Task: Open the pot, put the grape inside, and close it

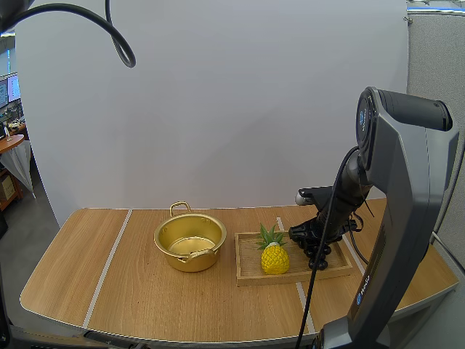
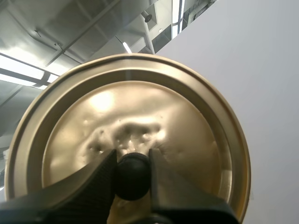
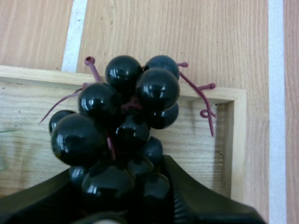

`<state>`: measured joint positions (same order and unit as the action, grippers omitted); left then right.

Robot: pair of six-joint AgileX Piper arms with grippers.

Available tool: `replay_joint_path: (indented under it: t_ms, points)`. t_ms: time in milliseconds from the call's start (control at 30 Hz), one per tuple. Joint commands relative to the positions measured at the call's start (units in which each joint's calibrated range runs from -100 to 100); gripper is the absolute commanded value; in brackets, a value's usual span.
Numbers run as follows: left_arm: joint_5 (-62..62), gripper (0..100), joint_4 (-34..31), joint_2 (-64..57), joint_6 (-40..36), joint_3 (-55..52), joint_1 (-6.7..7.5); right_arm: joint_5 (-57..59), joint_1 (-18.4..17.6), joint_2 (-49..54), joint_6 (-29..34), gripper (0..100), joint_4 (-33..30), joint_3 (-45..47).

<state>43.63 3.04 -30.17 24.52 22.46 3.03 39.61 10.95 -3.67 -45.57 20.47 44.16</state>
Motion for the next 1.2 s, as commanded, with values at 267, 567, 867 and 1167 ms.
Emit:
replay_joint_path:
  t_ms: [267,567,867,1167]
  points:
    - [-1.8,0,-0.6,-0.3,-0.5,0.5,0.27,0.1,0.1,3.8,-0.4,0,-1.5,0.7]
    - [-1.9,0,-0.6,-0.3,-0.5,0.5,0.27,6.2,-0.2,24.3,-0.4,0,-0.4,0.7]
    - [-1.9,0,-0.6,-0.3,-0.5,0.5,0.27,19.8,-6.0,41.5,-0.4,0,3.4,-4.7]
    - [-1.9,0,-0.6,-0.3,-0.5,0.5,0.27,27.9,-16.1,42.6,3.1,0,9.4,-13.1]
